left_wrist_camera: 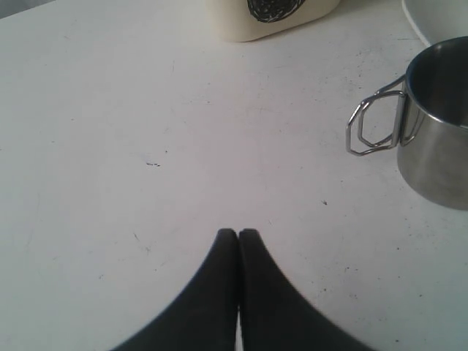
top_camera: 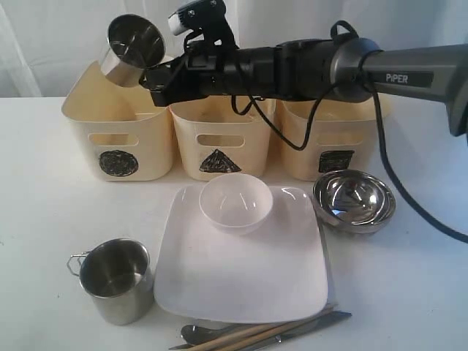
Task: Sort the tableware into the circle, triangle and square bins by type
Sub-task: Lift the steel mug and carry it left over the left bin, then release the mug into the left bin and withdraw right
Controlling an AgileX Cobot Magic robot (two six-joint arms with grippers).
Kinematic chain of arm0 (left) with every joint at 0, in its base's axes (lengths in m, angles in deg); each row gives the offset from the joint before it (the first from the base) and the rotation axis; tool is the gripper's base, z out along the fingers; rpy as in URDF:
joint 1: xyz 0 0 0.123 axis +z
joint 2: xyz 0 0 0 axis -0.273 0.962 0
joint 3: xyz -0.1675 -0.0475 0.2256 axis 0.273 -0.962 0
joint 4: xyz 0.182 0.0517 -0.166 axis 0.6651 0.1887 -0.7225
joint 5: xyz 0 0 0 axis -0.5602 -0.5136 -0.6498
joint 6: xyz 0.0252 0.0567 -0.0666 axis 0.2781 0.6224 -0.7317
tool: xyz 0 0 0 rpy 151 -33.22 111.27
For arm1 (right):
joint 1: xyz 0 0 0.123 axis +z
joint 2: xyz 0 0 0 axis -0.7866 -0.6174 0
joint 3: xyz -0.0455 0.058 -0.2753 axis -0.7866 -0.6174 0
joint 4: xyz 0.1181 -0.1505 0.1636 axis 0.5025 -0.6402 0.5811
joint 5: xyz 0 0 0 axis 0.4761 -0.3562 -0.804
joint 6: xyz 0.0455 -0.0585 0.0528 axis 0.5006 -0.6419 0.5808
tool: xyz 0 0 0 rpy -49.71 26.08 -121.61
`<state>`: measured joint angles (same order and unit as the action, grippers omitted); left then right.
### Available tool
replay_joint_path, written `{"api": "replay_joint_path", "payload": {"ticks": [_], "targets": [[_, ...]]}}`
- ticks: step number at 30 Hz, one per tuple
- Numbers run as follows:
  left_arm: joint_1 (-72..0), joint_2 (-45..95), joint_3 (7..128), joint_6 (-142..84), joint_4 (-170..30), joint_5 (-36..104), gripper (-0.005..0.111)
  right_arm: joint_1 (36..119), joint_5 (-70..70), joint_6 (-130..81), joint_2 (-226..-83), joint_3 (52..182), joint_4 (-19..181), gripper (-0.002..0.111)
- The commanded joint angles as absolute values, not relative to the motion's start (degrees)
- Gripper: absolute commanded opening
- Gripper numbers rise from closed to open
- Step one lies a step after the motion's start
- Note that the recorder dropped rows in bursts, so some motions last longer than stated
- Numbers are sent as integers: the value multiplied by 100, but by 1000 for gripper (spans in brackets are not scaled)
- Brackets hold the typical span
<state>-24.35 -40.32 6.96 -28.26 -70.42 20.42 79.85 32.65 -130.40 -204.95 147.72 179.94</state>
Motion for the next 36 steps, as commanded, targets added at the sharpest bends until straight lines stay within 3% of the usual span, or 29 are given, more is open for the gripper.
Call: {"api": "replay_joint_path", "payload": {"ticks": [1,9,21,24,29,36], "targets": [[-2468,-4060,671,-2835,-7057,2044,0,7982,3272,-12843,-20488,14891,18105,4],[-2468,-4060,671,-2835,-7057,2044,0,7982,3476,-12367,-20579,14898,18105,26],[-2468,-4060,671,-2835,-7057,2044,0,7982,3649,-12230,-20561,14898,18105,27],[-2468,-4060,671,-2835,-7057,2044,0,7982,3804,-12221,-20388,14898,18105,24],[-2468,-4060,671,-2835,-7057,2044,0,7982,3704,-11684,-19873,14898,17312,0],[-2468,-4060,671,-2835,-7057,2044,0,7982,3238,-8635,-19042,14875,13740,0]]}}
